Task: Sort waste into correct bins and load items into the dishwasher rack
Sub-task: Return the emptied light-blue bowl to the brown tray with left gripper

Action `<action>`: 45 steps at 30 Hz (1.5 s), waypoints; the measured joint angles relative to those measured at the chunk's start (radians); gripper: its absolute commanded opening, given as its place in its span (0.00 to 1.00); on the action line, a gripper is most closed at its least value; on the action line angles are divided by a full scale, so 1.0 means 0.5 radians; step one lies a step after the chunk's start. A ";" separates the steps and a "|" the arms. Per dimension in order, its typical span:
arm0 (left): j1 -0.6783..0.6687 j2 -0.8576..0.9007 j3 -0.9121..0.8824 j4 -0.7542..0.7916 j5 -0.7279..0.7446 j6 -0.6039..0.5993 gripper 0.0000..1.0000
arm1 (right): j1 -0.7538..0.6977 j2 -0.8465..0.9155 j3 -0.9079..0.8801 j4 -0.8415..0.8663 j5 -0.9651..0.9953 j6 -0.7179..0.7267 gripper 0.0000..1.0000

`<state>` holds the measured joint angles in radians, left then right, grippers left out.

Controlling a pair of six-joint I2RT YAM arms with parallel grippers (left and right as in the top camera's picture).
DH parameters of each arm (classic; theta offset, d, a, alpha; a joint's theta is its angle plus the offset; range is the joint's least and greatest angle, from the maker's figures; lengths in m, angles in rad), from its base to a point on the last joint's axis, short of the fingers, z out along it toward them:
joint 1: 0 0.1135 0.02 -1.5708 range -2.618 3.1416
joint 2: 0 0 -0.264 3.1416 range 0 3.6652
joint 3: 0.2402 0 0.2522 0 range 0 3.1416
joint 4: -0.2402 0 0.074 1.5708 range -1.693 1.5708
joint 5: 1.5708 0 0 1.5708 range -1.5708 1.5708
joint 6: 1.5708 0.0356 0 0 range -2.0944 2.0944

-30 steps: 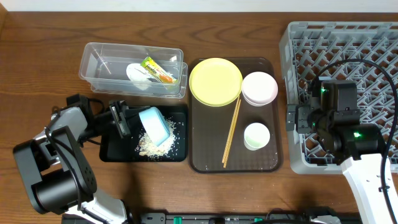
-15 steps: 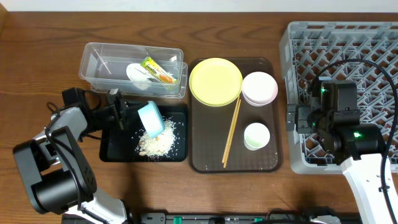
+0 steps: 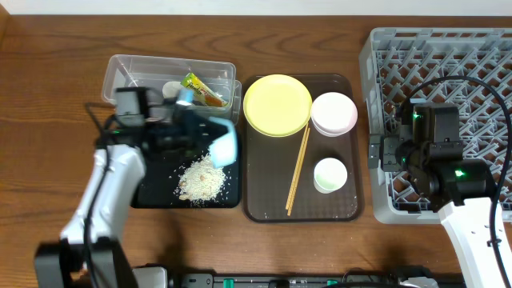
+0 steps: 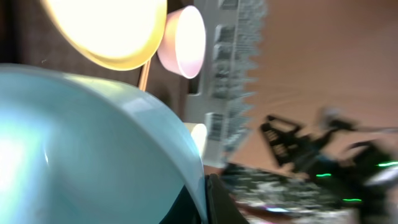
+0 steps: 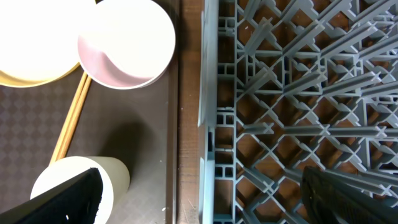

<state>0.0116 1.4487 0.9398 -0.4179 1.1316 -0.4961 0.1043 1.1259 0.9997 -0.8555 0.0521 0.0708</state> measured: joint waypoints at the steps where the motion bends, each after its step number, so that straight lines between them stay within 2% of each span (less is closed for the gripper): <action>1: -0.082 -0.041 0.008 0.011 -0.108 -0.002 0.06 | 0.000 0.000 0.000 0.001 0.000 0.000 0.99; 5: -0.500 -0.122 0.014 0.054 -0.683 -0.002 0.06 | 0.000 0.000 0.000 0.000 0.000 0.000 0.99; 10: -0.978 -0.013 0.014 0.177 -1.323 0.007 0.06 | 0.000 0.000 0.000 0.000 0.000 0.001 0.99; 16: -1.344 0.243 0.014 0.393 -1.736 0.014 0.06 | 0.000 0.000 0.000 0.000 0.000 0.001 0.99; 22: -1.463 0.445 0.014 0.494 -1.889 0.025 0.12 | 0.000 0.000 0.000 0.000 0.000 0.000 0.99; 23: -1.468 0.452 0.014 0.494 -1.902 0.031 0.16 | 0.000 0.000 0.000 0.000 0.000 0.000 0.99; 24: -1.471 0.458 0.014 0.497 -1.910 0.038 0.28 | 0.000 0.000 0.000 0.000 0.001 0.001 0.99; 29: -1.471 0.450 0.014 0.502 -1.926 0.113 0.45 | 0.000 0.000 0.000 0.000 0.000 0.000 0.99; 40: -1.471 0.053 0.016 0.636 -1.926 0.158 0.46 | 0.000 0.000 0.000 0.000 0.001 0.000 0.99; 45: -1.485 0.055 0.018 0.674 -1.916 0.158 0.46 | 0.000 0.000 0.000 0.000 0.000 0.000 0.99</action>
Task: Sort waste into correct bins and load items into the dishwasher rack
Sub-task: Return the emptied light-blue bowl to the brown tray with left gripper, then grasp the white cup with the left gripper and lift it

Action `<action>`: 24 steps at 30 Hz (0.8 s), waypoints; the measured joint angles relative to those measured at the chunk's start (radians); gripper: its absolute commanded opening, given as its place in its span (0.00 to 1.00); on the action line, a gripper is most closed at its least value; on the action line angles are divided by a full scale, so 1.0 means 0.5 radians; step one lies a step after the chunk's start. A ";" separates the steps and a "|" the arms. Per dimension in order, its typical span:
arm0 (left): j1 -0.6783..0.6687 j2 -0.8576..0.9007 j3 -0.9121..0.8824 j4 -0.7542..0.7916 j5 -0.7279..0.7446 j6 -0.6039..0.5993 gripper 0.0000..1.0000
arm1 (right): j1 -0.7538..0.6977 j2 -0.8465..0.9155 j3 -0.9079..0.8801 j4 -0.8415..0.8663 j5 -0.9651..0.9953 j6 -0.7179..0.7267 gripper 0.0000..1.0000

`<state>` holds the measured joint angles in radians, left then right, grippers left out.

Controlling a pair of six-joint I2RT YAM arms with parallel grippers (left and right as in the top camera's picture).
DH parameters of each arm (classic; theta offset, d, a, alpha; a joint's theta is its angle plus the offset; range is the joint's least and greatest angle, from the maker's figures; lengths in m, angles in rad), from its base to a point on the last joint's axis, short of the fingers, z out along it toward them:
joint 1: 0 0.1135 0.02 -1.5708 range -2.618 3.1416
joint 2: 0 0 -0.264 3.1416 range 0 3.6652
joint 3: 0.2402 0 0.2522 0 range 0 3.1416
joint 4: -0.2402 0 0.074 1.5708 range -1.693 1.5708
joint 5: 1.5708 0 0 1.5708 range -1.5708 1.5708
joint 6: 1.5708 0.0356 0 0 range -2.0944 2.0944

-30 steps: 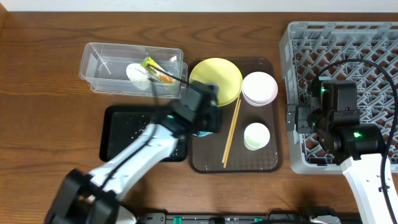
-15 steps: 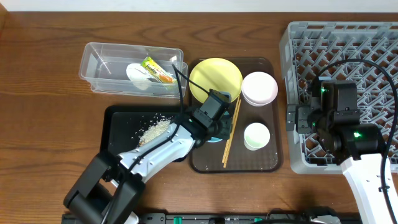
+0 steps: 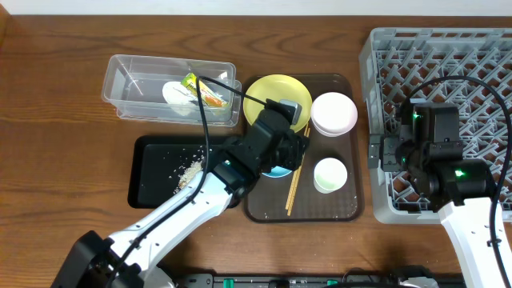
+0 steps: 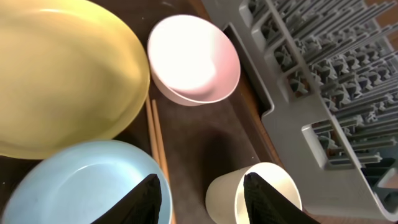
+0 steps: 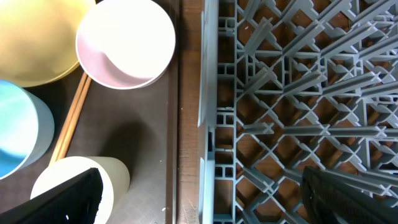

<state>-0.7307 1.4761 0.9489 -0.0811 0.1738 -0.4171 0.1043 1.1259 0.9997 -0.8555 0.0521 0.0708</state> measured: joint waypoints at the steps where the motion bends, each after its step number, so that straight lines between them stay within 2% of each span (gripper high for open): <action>1: -0.014 0.019 0.000 0.011 0.008 0.000 0.46 | 0.000 0.000 0.000 0.000 0.000 0.000 0.99; 7: -0.148 0.186 0.000 0.032 0.024 0.000 0.45 | 0.000 0.000 0.000 0.000 0.000 0.000 0.99; 17: -0.293 0.452 0.000 0.029 0.052 0.004 0.19 | 0.000 0.000 0.000 0.000 0.000 0.001 0.99; 20: -0.293 0.501 0.000 0.021 0.053 0.002 0.06 | 0.000 0.000 0.000 -0.001 0.000 0.000 0.99; 24: -0.285 0.510 0.000 0.023 0.053 0.014 0.06 | 0.000 0.000 0.000 -0.001 0.000 0.001 0.99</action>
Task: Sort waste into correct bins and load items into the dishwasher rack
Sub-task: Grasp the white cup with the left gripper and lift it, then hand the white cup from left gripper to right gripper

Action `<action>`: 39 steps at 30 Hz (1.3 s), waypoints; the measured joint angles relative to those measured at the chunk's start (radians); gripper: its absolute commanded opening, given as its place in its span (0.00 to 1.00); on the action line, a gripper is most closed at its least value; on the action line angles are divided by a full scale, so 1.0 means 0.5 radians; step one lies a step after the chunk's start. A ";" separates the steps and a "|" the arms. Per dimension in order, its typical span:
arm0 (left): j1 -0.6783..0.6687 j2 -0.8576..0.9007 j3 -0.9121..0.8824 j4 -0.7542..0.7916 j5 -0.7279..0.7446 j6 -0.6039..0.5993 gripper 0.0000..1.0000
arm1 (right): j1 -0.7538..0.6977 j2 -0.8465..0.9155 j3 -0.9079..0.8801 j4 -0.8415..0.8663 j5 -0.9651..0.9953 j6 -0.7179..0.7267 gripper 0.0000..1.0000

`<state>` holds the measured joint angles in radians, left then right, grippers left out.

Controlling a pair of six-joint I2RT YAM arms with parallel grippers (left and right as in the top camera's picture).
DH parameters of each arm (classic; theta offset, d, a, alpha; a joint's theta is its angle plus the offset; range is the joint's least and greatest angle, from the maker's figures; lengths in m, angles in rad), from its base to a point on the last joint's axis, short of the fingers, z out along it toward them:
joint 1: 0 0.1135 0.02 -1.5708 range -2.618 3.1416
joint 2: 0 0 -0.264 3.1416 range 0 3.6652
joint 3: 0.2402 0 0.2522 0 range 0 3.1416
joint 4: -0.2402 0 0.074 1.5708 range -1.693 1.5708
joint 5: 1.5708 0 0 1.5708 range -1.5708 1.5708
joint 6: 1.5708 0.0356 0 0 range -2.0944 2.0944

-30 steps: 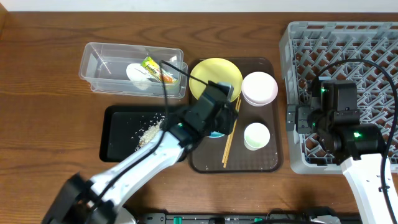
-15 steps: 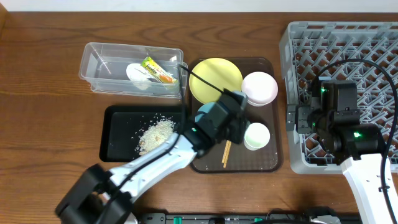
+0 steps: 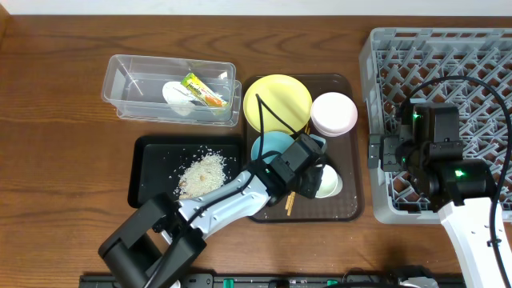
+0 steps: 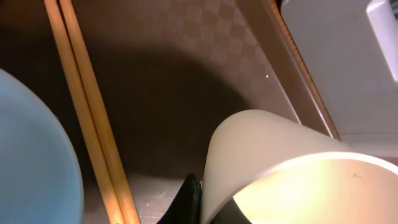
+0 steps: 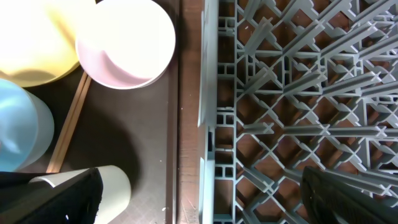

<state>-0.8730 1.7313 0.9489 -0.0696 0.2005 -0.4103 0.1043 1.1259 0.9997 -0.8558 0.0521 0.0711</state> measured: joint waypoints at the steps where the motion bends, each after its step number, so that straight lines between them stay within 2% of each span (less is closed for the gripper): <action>1: 0.005 -0.001 0.000 0.000 0.005 0.000 0.06 | 0.000 0.000 0.000 0.000 0.000 -0.001 0.99; 5: 0.112 -0.082 0.000 -0.026 0.021 0.000 0.06 | -0.001 0.000 0.000 0.033 0.043 0.008 0.99; 9: 0.328 -0.328 0.000 -0.021 0.072 -0.029 0.06 | -0.031 0.000 0.000 0.152 0.063 0.065 0.96; 14: 0.674 -0.527 0.002 0.020 0.191 -0.237 0.06 | -0.081 0.058 0.001 0.234 -0.211 0.083 0.98; 16: 0.820 -0.504 0.002 0.055 0.349 -0.394 0.06 | -0.082 0.134 0.001 0.243 -0.464 0.031 0.97; 20: 1.012 -0.388 0.003 0.268 0.776 -0.616 0.06 | -0.082 0.304 0.002 0.294 -0.997 -0.113 0.87; 26: 1.101 -0.208 0.003 0.777 1.545 -0.893 0.06 | -0.082 0.603 0.003 0.456 -1.702 -0.319 0.86; 29: 1.100 -0.198 0.003 0.867 1.827 -0.981 0.06 | -0.082 0.751 0.003 0.613 -2.072 -0.417 0.86; 35: 1.116 -0.198 0.003 0.879 2.042 -1.067 0.06 | -0.082 0.900 0.002 1.034 -2.741 -0.499 0.87; 39: 1.106 -0.198 0.003 0.875 2.121 -1.073 0.06 | -0.082 0.903 0.003 1.179 -2.992 -0.501 0.91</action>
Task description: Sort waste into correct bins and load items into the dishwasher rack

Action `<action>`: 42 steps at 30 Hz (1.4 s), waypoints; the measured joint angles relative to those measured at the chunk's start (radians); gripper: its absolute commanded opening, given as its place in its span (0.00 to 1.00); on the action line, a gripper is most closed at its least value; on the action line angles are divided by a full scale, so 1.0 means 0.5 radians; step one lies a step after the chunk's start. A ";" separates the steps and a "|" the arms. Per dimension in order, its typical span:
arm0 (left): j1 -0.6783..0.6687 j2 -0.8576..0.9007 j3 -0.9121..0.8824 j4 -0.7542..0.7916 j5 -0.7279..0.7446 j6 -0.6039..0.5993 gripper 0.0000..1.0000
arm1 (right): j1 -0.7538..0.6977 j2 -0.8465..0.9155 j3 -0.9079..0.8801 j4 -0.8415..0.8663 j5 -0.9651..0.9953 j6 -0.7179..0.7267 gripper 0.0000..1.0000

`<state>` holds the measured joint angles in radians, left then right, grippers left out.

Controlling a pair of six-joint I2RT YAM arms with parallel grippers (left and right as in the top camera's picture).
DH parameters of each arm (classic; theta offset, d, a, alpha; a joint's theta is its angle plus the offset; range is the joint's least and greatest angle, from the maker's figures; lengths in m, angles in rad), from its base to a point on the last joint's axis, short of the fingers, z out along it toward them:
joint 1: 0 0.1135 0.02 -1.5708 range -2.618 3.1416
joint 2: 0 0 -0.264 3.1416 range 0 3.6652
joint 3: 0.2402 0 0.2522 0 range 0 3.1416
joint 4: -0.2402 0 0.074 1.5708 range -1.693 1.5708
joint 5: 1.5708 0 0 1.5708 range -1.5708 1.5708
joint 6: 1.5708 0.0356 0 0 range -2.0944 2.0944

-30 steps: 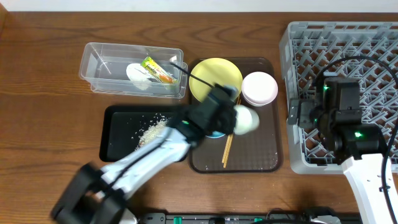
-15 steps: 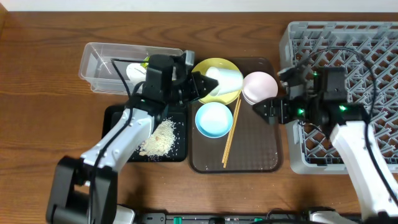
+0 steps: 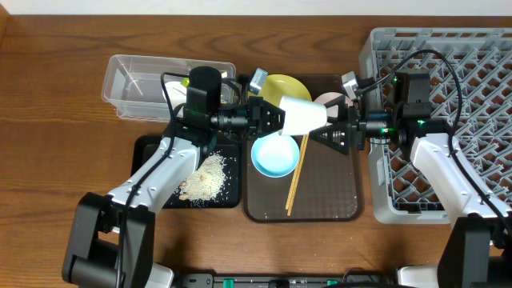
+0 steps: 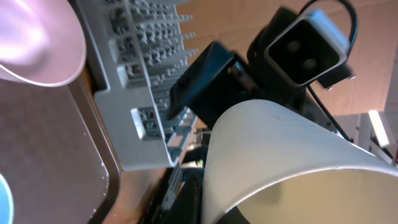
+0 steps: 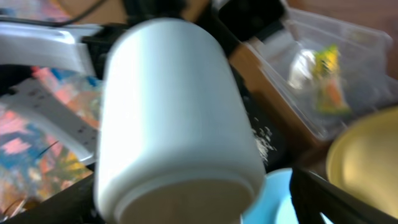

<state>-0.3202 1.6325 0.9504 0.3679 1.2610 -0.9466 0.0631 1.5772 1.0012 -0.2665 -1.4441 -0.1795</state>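
My left gripper (image 3: pixel 272 118) is shut on the rim of a white cup (image 3: pixel 302 116), one finger inside it. The cup (image 4: pixel 280 162) is held on its side above the brown tray (image 3: pixel 336 200), base pointing right. My right gripper (image 3: pixel 340 132) is open just at the cup's base. In the right wrist view the cup (image 5: pixel 174 124) fills the space between the fingers (image 5: pixel 339 199); whether they touch it I cannot tell. A blue bowl (image 3: pixel 276 156) and wooden chopsticks (image 3: pixel 294 178) lie on the tray. The grey dishwasher rack (image 3: pixel 448 72) stands at the right.
A yellow plate (image 3: pixel 286 84) and a pink bowl (image 3: pixel 322 99) sit at the tray's back, partly hidden by the arms. The clear bin (image 3: pixel 136 80) holds wrappers at the back left. A black tray (image 3: pixel 148 172) holds spilled rice (image 3: pixel 204 176).
The white cup has gone from standing on the brown tray to being held sideways above it by my left gripper. My right gripper has moved from the rack's edge to the cup's base.
My left gripper held the blue bowl tipped over the black tray, rice beneath it. Then the bowl stood on the brown tray and the gripper hung open above it. Then it was down at the white cup. Now the cup is held up between both arms.
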 measured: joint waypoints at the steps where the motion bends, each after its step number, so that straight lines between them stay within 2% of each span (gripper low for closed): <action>1: -0.003 0.000 0.000 0.000 0.011 0.000 0.06 | 0.000 0.000 0.001 0.009 -0.036 -0.001 0.91; 8: -0.004 0.000 0.000 0.000 0.044 0.000 0.06 | 0.000 0.000 0.001 0.097 -0.146 0.005 0.82; 12: -0.025 0.000 0.000 0.000 0.046 0.000 0.06 | 0.000 0.000 0.001 0.110 -0.166 0.005 0.68; 14: -0.048 0.000 0.000 -0.001 0.037 -0.001 0.06 | 0.001 0.000 0.001 0.111 -0.185 0.004 0.57; 19: -0.060 0.000 0.000 0.000 0.024 0.001 0.06 | -0.005 0.000 0.001 0.102 -0.201 0.027 0.49; 21: -0.060 0.000 0.000 0.000 0.023 0.003 0.13 | -0.005 0.000 0.001 0.102 -0.196 0.029 0.49; 22: -0.060 0.000 0.000 -0.001 0.016 0.014 0.23 | -0.005 0.000 0.001 0.102 -0.189 0.030 0.49; 25: -0.074 0.000 0.000 -0.055 -0.032 0.095 0.26 | 0.000 0.001 0.001 0.095 -0.082 0.067 0.47; 29: -0.057 0.001 0.005 -0.432 -0.291 0.332 0.33 | 0.004 0.000 0.001 0.027 0.214 0.140 0.43; 35: 0.053 -0.008 0.005 -0.863 -0.785 0.755 0.37 | -0.001 -0.013 0.001 -0.139 0.827 0.195 0.39; 42: 0.311 -0.322 0.006 -1.274 -1.167 1.060 0.38 | -0.119 -0.298 0.045 -0.619 1.509 0.230 0.34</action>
<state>-0.1650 1.4715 0.9535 -0.2691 0.6773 -0.4168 0.0036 1.4281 1.0237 -0.5758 -0.6895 -0.0647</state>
